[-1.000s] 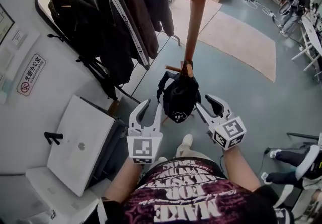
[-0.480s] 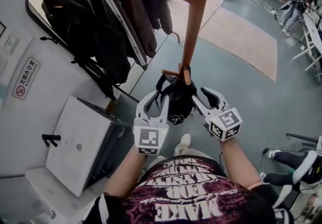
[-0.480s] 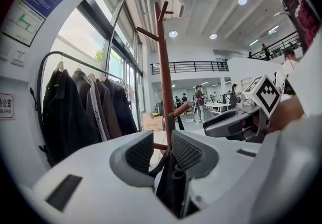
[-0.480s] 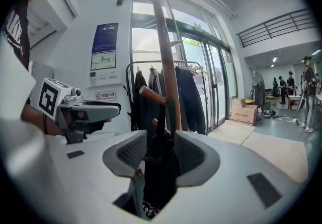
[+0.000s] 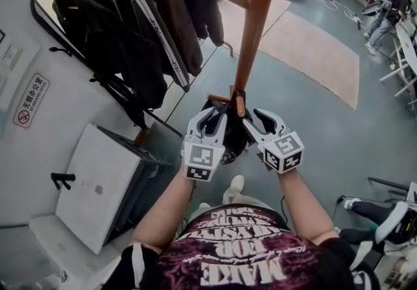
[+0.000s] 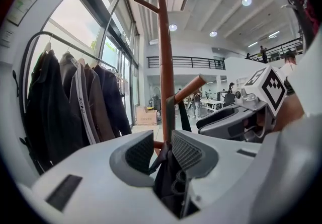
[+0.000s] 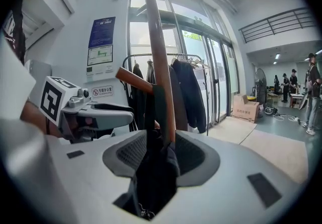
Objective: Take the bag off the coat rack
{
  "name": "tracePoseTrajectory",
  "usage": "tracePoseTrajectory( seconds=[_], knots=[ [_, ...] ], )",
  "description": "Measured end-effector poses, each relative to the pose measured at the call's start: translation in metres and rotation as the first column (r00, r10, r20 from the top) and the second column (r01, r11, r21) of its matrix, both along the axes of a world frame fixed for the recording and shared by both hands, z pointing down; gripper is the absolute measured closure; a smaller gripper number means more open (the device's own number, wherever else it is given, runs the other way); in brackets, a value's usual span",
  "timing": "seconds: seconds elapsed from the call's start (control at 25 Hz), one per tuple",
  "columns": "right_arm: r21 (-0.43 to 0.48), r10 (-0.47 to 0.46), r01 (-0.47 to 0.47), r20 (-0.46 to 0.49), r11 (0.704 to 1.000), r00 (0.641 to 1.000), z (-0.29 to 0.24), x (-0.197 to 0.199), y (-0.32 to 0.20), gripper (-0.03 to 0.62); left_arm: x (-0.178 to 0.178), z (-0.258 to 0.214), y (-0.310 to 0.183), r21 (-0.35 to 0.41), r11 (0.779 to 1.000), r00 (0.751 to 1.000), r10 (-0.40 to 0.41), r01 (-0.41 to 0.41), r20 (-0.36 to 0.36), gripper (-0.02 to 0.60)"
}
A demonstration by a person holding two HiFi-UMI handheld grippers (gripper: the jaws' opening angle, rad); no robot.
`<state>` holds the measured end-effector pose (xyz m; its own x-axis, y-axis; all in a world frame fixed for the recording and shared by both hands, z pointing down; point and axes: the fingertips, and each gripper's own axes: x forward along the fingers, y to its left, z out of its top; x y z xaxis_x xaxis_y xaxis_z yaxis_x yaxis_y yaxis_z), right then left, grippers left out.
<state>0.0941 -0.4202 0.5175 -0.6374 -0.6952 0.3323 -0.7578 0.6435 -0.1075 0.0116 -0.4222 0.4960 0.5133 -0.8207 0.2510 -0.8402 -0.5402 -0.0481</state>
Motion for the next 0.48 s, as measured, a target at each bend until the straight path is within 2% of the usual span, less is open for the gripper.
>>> tracePoseTrajectory(
  seconds=[0.24, 0.48],
  knots=[
    [-0.031, -0.002, 0.002, 0.012, 1.0, 1.0, 0.014, -0.003, -0.012, 0.422, 0.02, 0.033, -0.013, -0.048, 0.998, 0.999, 0.035, -0.033, 0.035, 0.48],
    [-0.053, 0.015, -0.013, 0.049, 0.998, 0.999, 0.023, -0.008, -0.022, 0.437, 0.027, 0.046, -0.025, -0.058, 0.998, 0.997, 0.01, -0.006, 0.075, 0.48]
  ],
)
